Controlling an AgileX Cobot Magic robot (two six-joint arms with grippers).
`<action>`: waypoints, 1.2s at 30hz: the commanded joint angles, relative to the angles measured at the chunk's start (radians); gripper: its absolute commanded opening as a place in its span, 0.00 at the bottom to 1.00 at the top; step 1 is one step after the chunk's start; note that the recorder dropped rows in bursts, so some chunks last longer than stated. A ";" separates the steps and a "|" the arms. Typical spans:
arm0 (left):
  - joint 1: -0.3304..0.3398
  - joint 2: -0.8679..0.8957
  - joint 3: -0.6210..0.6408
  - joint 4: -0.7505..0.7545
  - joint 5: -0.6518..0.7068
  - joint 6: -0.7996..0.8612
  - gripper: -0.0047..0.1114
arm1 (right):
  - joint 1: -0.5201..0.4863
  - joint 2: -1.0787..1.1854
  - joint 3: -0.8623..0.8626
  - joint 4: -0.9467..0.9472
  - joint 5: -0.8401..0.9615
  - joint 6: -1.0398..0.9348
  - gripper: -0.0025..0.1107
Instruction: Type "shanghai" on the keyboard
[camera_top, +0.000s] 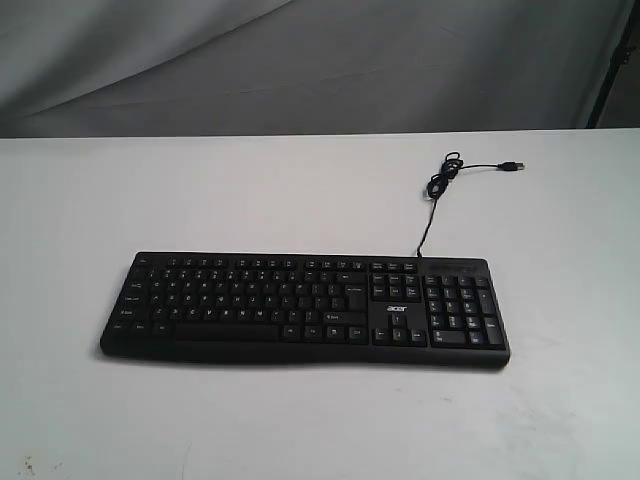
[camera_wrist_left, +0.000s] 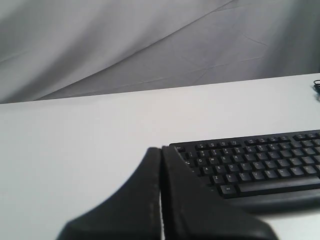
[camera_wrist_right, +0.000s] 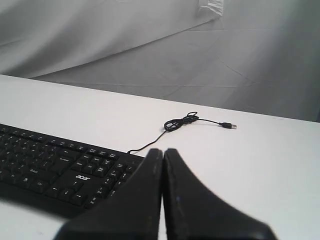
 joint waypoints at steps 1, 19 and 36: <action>-0.004 -0.003 0.004 0.005 -0.006 -0.003 0.04 | -0.007 -0.006 0.004 -0.006 0.001 0.006 0.02; -0.004 -0.003 0.004 0.005 -0.006 -0.003 0.04 | -0.007 -0.006 0.004 -0.006 0.001 0.006 0.02; -0.004 -0.003 0.004 0.005 -0.006 -0.003 0.04 | 0.005 0.387 -0.452 0.020 0.101 0.023 0.02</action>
